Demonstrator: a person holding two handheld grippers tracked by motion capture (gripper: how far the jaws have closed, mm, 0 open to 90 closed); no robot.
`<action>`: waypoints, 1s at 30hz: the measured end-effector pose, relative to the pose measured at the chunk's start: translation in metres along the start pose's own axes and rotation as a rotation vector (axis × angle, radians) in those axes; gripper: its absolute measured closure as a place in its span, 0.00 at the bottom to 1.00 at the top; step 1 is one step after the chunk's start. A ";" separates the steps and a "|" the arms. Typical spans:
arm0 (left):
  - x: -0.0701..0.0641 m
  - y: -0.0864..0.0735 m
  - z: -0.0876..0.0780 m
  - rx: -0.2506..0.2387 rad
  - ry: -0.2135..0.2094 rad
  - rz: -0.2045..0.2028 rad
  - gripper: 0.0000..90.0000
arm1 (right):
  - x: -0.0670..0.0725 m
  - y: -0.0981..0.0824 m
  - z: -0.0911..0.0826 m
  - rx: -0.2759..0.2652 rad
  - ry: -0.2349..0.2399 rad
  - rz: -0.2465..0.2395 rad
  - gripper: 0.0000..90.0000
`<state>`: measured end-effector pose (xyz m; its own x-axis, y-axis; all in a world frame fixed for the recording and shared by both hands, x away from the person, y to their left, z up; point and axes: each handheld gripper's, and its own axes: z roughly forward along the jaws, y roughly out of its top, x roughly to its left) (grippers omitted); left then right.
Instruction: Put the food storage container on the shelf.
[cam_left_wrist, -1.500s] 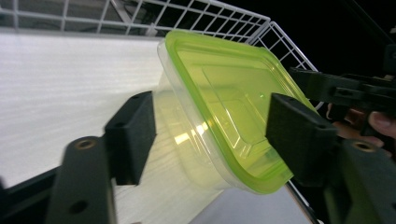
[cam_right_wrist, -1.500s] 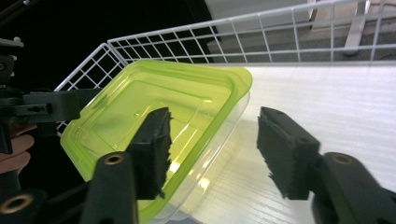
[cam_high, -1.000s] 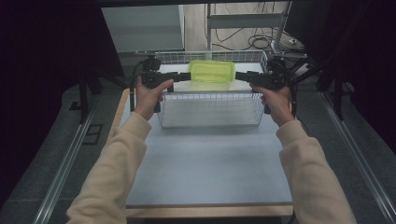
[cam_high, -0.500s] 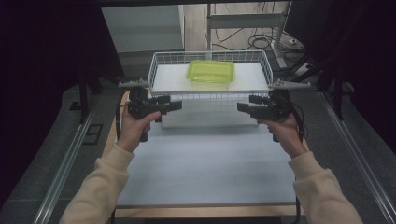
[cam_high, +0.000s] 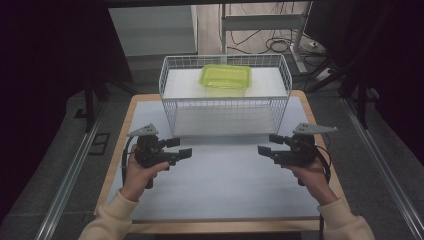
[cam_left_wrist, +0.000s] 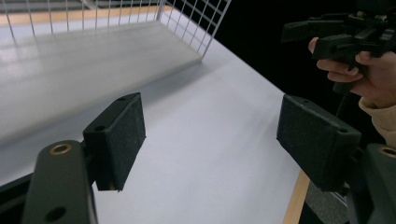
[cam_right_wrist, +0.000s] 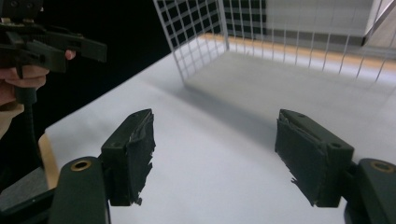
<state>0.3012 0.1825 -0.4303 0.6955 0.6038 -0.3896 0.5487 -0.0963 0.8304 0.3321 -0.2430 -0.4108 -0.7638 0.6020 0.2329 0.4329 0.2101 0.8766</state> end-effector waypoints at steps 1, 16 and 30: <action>0.000 -0.008 0.001 0.002 -0.002 -0.009 0.26 | 0.001 -0.005 0.000 0.008 0.000 0.000 0.32; 0.005 -0.073 0.025 0.160 0.061 0.016 0.26 | 0.001 -0.078 0.016 0.141 -0.029 -0.025 0.28; 0.011 -0.080 0.024 0.154 0.070 -0.006 0.26 | 0.004 -0.096 0.028 0.174 -0.077 -0.061 0.20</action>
